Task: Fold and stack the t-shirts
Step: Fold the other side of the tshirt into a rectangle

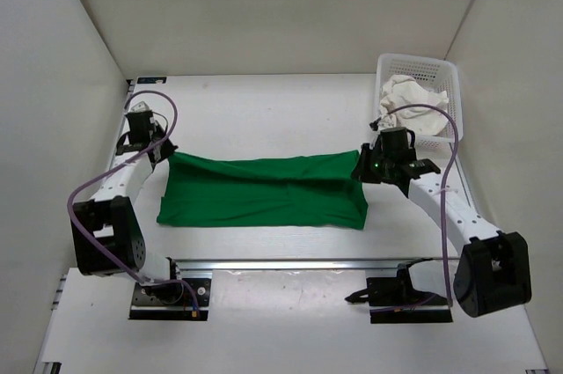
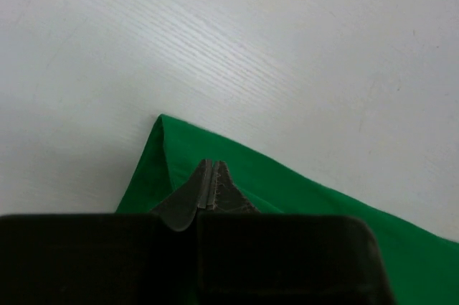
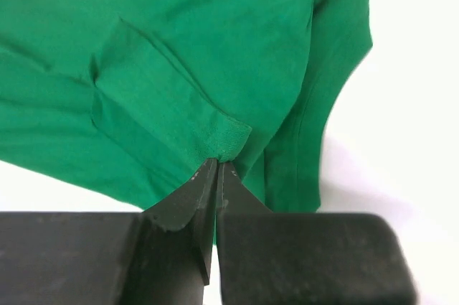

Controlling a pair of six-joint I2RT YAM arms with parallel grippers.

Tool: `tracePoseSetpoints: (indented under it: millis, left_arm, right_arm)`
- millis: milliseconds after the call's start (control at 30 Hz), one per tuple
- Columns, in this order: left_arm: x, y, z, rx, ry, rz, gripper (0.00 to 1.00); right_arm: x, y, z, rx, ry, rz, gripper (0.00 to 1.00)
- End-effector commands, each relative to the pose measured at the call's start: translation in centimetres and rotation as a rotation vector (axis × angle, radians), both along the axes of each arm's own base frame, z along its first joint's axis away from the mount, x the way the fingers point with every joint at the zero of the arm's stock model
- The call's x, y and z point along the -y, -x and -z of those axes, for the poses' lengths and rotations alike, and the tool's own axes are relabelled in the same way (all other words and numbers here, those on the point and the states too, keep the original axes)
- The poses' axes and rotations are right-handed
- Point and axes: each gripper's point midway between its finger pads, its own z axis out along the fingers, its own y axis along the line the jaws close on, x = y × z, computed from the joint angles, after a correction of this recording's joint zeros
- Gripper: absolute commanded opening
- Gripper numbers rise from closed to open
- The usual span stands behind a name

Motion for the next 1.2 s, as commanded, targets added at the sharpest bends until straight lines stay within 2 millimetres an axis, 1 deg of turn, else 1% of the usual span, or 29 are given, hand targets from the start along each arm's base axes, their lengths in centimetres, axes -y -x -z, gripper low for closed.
tracePoseSetpoints:
  millis: [0, 33, 67, 167, 200, 233, 300, 433, 467, 500, 533, 600, 633, 667, 700, 733, 767, 800, 833, 867, 900, 933, 967, 1000, 1033, 1067, 1100, 1133, 1167]
  left_arm:
    - [-0.5, 1.5, -1.2, 0.027, -0.056, -0.011, 0.00]
    - [-0.8, 2.1, -0.2, -0.001, -0.067, -0.021, 0.00]
    - [-0.6, 2.3, 0.4, -0.014, -0.061, -0.015, 0.00]
    - [-0.1, 3.3, 1.7, -0.056, -0.021, -0.004, 0.00]
    - [-0.2, 3.9, 2.5, -0.085, -0.019, -0.012, 0.00]
    - [-0.2, 4.0, 2.6, -0.081, -0.018, -0.014, 0.00]
    - [-0.1, 4.1, 2.7, -0.071, 0.011, -0.024, 0.03]
    - [0.0, 4.0, 2.6, -0.064, 0.045, -0.030, 0.09]
    - [0.3, 3.9, 2.6, -0.056, 0.070, -0.038, 0.13]
    - [0.0, 4.1, 2.7, -0.051, 0.079, -0.060, 0.15]
    - [0.0, 4.3, 2.6, -0.040, 0.099, -0.066, 0.21]
    - [-0.3, 4.3, 1.7, 0.004, 0.131, -0.101, 0.35]
    - [-0.5, 4.7, 1.9, 0.004, 0.142, -0.124, 0.38]
    - [-1.1, 4.5, 0.6, 0.055, 0.132, -0.152, 0.41]
    - [-1.0, 4.8, 0.5, 0.070, 0.141, -0.162, 0.43]
    - [-1.5, 4.7, -1.0, 0.122, 0.102, -0.183, 0.43]
    - [-1.3, 4.6, -2.4, 0.176, 0.070, -0.190, 0.42]
    - [-1.4, 4.8, -2.7, 0.192, 0.039, -0.199, 0.42]
    - [-0.3, 4.3, -3.9, 0.243, 0.027, -0.158, 0.40]
    - [0.9, 3.9, -4.6, 0.267, 0.029, -0.112, 0.37]
    - [1.7, 3.6, -4.7, 0.267, 0.051, -0.080, 0.37]
    - [3.7, 3.2, -4.6, 0.257, 0.067, -0.017, 0.36]
    - [6.1, 3.1, -4.2, 0.241, 0.101, 0.058, 0.36]
    - [7.5, 3.2, -2.9, 0.204, 0.128, 0.099, 0.35]
    - [10.2, 3.1, -2.5, 0.206, 0.172, 0.161, 0.34]
    - [11.1, 3.3, -0.9, 0.175, 0.195, 0.178, 0.35]
    - [12.9, 3.3, -0.9, 0.186, 0.242, 0.213, 0.34]
    - [13.6, 3.8, 0.6, 0.143, 0.267, 0.215, 0.34]
    - [15.0, 3.7, 1.0, 0.146, 0.278, 0.251, 0.33]
  right_arm:
    - [0.1, 0.9, -0.3, 0.031, -0.024, 0.019, 0.00]
    - [0.5, 2.2, 1.3, -0.012, -0.031, 0.036, 0.00]
    - [0.5, 2.7, 1.5, -0.010, -0.037, 0.033, 0.00]
    - [0.4, 4.6, 3.4, -0.059, -0.061, 0.059, 0.00]
    - [0.2, 5.2, 4.1, -0.070, -0.074, 0.062, 0.00]
    - [-0.3, 5.4, 4.1, -0.069, -0.095, 0.058, 0.00]
    - [-0.5, 6.8, 5.7, -0.115, -0.097, 0.060, 0.01]
    - [-0.3, 8.0, 6.9, -0.146, -0.086, 0.073, 0.00]
    - [-0.1, 8.0, 6.9, -0.135, -0.085, 0.078, 0.01]
    - [0.1, 8.0, 6.8, -0.125, -0.085, 0.083, 0.01]
    - [0.4, 8.2, 7.0, -0.122, -0.075, 0.091, 0.03]
    - [0.7, 8.4, 7.0, -0.132, -0.067, 0.104, 0.14]
    - [0.8, 8.1, 6.5, -0.109, -0.065, 0.105, 0.17]
    - [0.7, 8.2, 6.2, -0.108, -0.055, 0.095, 0.21]
    - [0.5, 7.6, 5.2, -0.079, -0.059, 0.091, 0.22]
    - [0.3, 7.4, 4.7, -0.066, -0.045, 0.085, 0.24]
    - [-0.1, 7.0, 4.1, -0.040, -0.030, 0.064, 0.24]
    - [-0.6, 6.2, 3.2, -0.025, -0.033, 0.060, 0.24]
    - [-1.5, 5.6, 2.8, -0.012, -0.037, 0.030, 0.19]
    - [-2.5, 5.3, 2.6, 0.005, -0.050, -0.013, 0.08]
    - [-3.1, 4.3, 2.2, 0.003, -0.050, -0.021, 0.05]
    - [-4.3, 3.8, 2.3, -0.002, -0.045, -0.055, 0.00]
    - [-5.4, 3.0, 1.6, 0.047, -0.041, -0.090, 0.00]
    - [-6.3, 2.0, 1.7, 0.065, -0.046, -0.101, 0.00]
    - [-7.6, 1.2, 1.6, 0.067, -0.087, -0.139, 0.07]
    - [-8.3, 0.4, 1.9, 0.054, -0.097, -0.154, 0.11]
    - [-8.8, -0.1, 1.8, 0.066, -0.102, -0.164, 0.14]
    - [-9.3, -0.8, 2.1, 0.057, -0.094, -0.168, 0.21]
    - [-9.3, -0.7, 2.6, 0.038, -0.078, -0.175, 0.23]
